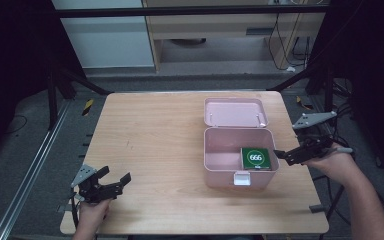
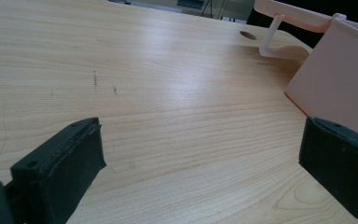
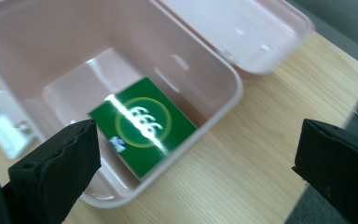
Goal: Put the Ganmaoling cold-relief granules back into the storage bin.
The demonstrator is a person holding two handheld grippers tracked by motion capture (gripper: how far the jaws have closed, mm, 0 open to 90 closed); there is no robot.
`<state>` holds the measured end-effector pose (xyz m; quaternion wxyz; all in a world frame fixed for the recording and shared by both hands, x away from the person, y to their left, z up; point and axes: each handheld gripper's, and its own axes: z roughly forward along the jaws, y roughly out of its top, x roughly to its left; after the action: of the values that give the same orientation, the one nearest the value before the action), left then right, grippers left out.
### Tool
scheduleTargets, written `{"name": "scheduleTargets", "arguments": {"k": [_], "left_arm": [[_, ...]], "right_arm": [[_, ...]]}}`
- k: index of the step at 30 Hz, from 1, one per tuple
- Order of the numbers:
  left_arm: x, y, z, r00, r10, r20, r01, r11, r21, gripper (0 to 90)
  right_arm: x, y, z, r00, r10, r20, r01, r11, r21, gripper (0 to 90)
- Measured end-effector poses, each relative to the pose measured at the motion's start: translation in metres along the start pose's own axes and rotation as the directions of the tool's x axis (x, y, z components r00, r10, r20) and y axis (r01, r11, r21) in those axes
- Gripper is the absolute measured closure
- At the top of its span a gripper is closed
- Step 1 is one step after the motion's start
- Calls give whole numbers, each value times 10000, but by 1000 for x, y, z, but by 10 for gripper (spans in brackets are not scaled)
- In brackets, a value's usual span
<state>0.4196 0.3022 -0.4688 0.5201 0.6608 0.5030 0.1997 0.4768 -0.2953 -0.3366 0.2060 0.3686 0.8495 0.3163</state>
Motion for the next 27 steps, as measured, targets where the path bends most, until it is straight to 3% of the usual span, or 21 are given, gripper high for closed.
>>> {"name": "scheduleTargets", "arguments": {"k": [5,9,13,19,23,27], "left_arm": [[-1,0,1,10000,35,0,-35,10000,41,0],[-2,0,1,10000,57,1,-57,10000,59,0],[-2,-1,2,9999,110,1,-110,9998,159,0],[-2,-1,3,9998,173,-21,-172,9997,175,0],[-2,-1,2,9999,169,-17,-169,9997,166,0],[-2,-1,3,9999,168,0,-168,9997,178,0]], "right_arm": [[-1,-25,-4,9971,651,397,-637,9974,-347,4],[-2,-42,-5,9849,1518,832,-1457,9865,-749,4],[2,-61,0,9534,2670,1403,-2515,9605,-1189,5],[10,-95,20,8888,4221,1787,-3948,9030,-1692,15],[16,-112,31,8646,4610,1996,-4260,8834,-1951,16],[19,-127,35,8347,5090,2101,-4553,8526,-2565,20]]}}
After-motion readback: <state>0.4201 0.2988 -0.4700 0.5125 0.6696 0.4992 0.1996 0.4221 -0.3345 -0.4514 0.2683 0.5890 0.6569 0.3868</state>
